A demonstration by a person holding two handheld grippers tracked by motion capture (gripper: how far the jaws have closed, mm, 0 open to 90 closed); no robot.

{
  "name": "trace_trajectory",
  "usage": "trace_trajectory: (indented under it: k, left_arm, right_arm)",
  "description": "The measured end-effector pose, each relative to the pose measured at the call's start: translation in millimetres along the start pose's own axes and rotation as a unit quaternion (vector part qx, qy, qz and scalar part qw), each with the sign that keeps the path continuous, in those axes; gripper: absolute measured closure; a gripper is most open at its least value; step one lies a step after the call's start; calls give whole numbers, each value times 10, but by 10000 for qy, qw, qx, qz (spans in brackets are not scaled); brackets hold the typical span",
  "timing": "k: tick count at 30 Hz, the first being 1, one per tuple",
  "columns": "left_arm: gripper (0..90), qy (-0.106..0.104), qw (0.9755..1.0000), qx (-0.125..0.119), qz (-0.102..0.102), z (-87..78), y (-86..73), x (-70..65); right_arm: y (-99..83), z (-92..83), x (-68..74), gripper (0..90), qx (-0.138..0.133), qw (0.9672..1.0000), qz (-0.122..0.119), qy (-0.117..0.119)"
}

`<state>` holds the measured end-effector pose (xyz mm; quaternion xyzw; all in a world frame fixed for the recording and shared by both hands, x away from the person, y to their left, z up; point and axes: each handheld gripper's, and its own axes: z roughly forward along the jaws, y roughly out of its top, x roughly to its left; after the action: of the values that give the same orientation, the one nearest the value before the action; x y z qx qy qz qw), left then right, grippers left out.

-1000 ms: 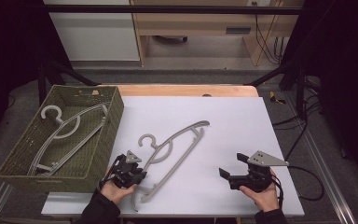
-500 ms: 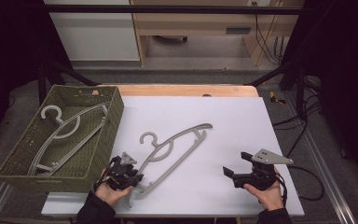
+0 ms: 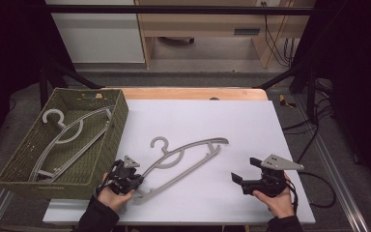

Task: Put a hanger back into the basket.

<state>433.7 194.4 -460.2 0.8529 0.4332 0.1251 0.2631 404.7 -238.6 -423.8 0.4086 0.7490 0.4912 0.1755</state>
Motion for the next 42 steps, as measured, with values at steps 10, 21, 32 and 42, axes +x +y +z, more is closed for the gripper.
trace_trajectory:
  k: [10, 21, 32, 42]
  left_arm:
    - [736, 2, 9994, 297, 156, -27, -8, -34]
    - [827, 214, 9990, 248, 292, -35, -4, -75]
    - [830, 88, 9992, -296, 261, -178, 22, -65]
    - [830, 141, 9958, -839, 324, -485, 66, -37]
  right_arm:
    - [1, -9, -2, 84, 40, 10000, -16, -31]
    - [1, -14, -6, 83, 54, 10000, 40, -25]
    - [6, -61, -19, 64, -46, 10000, -14, -63]
    - [15, -129, -41, 56, -123, 9998, -42, -126]
